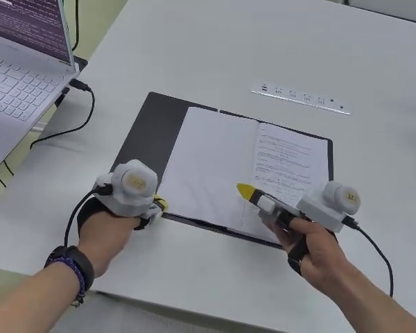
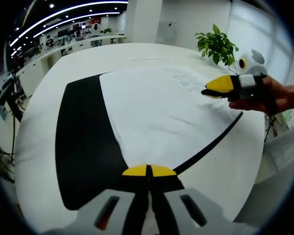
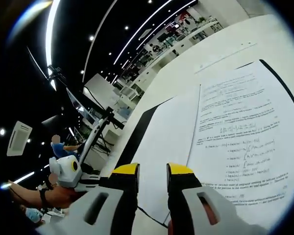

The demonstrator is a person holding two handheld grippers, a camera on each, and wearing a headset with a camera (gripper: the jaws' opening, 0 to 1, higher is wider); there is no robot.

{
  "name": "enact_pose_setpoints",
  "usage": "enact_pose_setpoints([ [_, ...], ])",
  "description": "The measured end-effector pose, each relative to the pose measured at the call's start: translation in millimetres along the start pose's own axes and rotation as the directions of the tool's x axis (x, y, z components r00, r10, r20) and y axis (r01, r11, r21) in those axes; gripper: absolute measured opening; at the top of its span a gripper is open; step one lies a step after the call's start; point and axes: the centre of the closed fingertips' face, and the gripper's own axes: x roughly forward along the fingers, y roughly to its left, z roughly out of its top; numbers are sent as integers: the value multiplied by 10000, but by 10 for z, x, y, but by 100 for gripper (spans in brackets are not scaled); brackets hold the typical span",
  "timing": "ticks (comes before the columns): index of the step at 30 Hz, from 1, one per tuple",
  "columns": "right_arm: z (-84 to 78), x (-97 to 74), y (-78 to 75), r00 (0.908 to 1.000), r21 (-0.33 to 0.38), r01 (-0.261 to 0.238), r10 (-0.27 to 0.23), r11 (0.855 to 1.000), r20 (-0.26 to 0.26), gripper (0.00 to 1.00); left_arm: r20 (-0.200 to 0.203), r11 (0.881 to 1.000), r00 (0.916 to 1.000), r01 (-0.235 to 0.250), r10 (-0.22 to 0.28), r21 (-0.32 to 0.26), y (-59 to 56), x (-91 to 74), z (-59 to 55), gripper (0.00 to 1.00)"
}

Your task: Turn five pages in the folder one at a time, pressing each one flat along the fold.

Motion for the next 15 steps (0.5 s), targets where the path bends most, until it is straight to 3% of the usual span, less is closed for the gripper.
enact_pose_setpoints([
  [10,178,227,-236,9997,39,164,-164,9999,186,11,-55,10000,10000,-49,49,-32,15,18,0,0],
  [13,202,256,-380,9974,-346,693,-686,9970,197,4,-98,10000,9999,-68,68,19,18,23,-1,0],
  [15,228,258,-415,9974,-196,636,-629,9978,345,1,-134,9999,9999,-98,100,119,12,22,0,0],
])
